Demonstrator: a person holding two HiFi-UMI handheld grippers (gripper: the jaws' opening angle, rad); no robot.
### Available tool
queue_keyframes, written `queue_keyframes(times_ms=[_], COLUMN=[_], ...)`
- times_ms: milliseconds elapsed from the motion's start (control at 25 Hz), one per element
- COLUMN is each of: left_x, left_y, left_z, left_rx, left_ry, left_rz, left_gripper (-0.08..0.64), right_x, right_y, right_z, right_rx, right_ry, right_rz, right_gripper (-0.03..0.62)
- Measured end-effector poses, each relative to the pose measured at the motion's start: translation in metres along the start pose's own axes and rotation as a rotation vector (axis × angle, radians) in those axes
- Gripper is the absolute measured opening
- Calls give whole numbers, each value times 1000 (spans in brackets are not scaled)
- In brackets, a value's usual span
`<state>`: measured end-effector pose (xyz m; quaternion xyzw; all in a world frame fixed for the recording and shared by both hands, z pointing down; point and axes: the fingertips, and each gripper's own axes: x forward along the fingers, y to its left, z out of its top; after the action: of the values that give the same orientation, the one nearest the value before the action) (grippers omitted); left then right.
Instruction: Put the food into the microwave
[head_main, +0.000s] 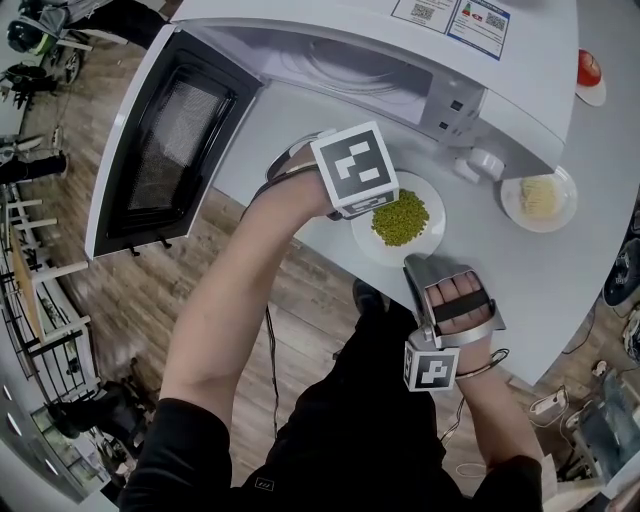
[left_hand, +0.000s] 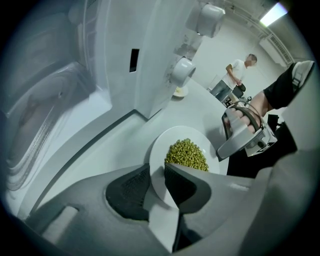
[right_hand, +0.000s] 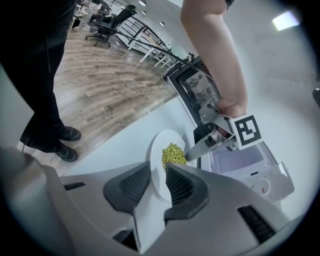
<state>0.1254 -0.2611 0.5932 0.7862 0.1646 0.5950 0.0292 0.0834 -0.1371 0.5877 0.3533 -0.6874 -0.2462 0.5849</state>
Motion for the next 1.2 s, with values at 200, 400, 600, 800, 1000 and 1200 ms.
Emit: queue_keyframes(times_ms=[200, 400, 600, 800, 1000, 1200], left_x=[-2, -5, -6, -8, -11, -17], left_y=[2, 1, 2, 4, 6, 8], left_z=[-11, -19, -22, -28, -31, -28], left_rx=[13, -31, -37, -50, -61, -94], left_ry=[55, 29, 9, 16, 2, -81], left_rz=[13, -4, 9, 36, 69, 106], left_gripper=[98, 98, 98, 98, 98, 98], right_x=[3, 6, 10, 12, 14, 12], right_y=[3, 5, -3, -4, -7, -10], right_z=[-2, -3, -3, 0, 2, 2], right_rx=[10, -16, -34, -57, -78, -93], right_ry=[-4, 16, 31, 26, 28, 41], right_rz=[-46, -109, -136, -145, -162, -203], right_gripper=[97, 40, 40, 39, 35, 29])
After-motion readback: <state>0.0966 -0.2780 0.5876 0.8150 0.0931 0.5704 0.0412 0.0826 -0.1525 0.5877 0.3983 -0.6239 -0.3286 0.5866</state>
